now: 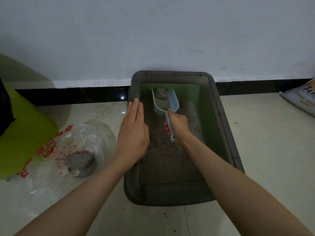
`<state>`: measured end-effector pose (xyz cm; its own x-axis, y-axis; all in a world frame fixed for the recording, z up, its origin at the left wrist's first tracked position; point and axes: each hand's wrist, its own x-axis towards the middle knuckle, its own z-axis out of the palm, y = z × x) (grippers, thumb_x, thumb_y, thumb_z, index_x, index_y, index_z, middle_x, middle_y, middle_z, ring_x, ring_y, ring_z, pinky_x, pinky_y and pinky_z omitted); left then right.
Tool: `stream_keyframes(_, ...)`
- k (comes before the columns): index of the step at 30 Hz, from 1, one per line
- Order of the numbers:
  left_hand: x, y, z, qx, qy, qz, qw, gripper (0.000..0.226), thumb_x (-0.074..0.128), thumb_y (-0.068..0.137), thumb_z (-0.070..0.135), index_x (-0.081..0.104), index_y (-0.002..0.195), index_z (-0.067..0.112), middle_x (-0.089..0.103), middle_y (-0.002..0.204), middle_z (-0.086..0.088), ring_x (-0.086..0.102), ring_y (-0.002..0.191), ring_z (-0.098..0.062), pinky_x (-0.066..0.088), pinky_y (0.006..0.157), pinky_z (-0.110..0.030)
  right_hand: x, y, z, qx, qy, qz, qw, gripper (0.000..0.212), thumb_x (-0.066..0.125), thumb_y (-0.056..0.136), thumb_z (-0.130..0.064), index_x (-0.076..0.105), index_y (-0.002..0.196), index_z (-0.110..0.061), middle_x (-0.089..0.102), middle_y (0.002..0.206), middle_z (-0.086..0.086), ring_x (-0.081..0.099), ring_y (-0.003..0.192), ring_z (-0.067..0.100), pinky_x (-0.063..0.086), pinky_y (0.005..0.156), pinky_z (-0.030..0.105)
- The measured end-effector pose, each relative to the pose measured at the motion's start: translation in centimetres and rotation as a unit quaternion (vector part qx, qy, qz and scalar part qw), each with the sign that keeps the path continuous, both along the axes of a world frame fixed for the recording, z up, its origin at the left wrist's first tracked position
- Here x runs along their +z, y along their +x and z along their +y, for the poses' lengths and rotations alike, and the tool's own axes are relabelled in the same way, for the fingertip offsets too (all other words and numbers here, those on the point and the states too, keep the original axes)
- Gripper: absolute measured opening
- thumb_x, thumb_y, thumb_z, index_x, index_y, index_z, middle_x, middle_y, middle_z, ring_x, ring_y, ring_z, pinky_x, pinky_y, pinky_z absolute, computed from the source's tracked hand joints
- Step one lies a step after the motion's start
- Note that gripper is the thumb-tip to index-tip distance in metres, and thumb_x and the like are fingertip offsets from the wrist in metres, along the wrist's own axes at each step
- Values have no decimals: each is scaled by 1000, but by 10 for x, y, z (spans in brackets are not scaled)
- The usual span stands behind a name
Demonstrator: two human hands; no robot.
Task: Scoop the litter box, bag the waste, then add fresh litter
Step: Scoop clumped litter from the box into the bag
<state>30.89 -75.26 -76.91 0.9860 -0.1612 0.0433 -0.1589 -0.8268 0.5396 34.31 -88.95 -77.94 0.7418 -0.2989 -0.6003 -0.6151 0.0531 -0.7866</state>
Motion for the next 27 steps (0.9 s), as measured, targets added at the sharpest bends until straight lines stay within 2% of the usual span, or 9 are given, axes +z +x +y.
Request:
stream_keyframes(7, 2, 0, 0, 4, -5, 4, 1000, 55, 28, 98, 16, 4, 148, 11, -4, 157, 0, -4, 144, -12, 10, 118, -33, -20, -29, -11, 11, -14, -64, 998, 27, 46, 98, -34, 54, 82, -14, 45, 55, 4, 38, 33, 9, 28, 32, 17)
stream_keyframes(12, 2, -1, 0, 7, -6, 0, 1000, 55, 28, 99, 17, 5, 148, 12, -4, 157, 1, -4, 143, -11, 10, 118, -32, -9, -46, -22, 6, -34, -111, 993, 29, 49, 96, -31, 54, 76, -10, 44, 52, 4, 38, 34, 12, 28, 35, 19)
stream_keyframes(17, 8, -2, 3, 1, -16, 8, 1000, 53, 25, 99, 16, 6, 148, 11, -2, 157, 0, -3, 144, -12, 10, 118, -31, 16, -65, -26, 12, -42, -121, 992, 29, 48, 97, -33, 56, 80, -10, 45, 52, 4, 38, 34, 10, 29, 36, 20)
stream_keyframes(21, 17, 0, 16, -46, 27, 32, 998, 52, 24, 100, 21, 7, 148, 10, -3, 157, -3, -1, 144, -15, 9, 117, -31, 47, -80, -28, 30, -62, -128, 989, 33, 47, 97, -34, 54, 76, -9, 46, 53, 5, 39, 36, 11, 30, 37, 20)
stream_keyframes(25, 36, 1, 48, -71, 19, 80, 994, 51, 24, 101, 27, 12, 147, 8, 6, 157, -6, 4, 144, -15, 7, 113, -26, 87, -89, -14, 89, -99, -153, 979, 34, 47, 97, -35, 55, 75, -10, 48, 55, 4, 40, 37, 10, 33, 36, 20)
stream_keyframes(27, 43, -6, 74, -71, 15, 87, 994, 49, 28, 101, 25, 19, 146, 6, 17, 155, -7, 14, 143, -18, 12, 112, -24, 105, -93, 5, 114, -88, -167, 975, 36, 47, 96, -36, 54, 76, -7, 47, 54, 5, 39, 36, 11, 31, 36, 20)
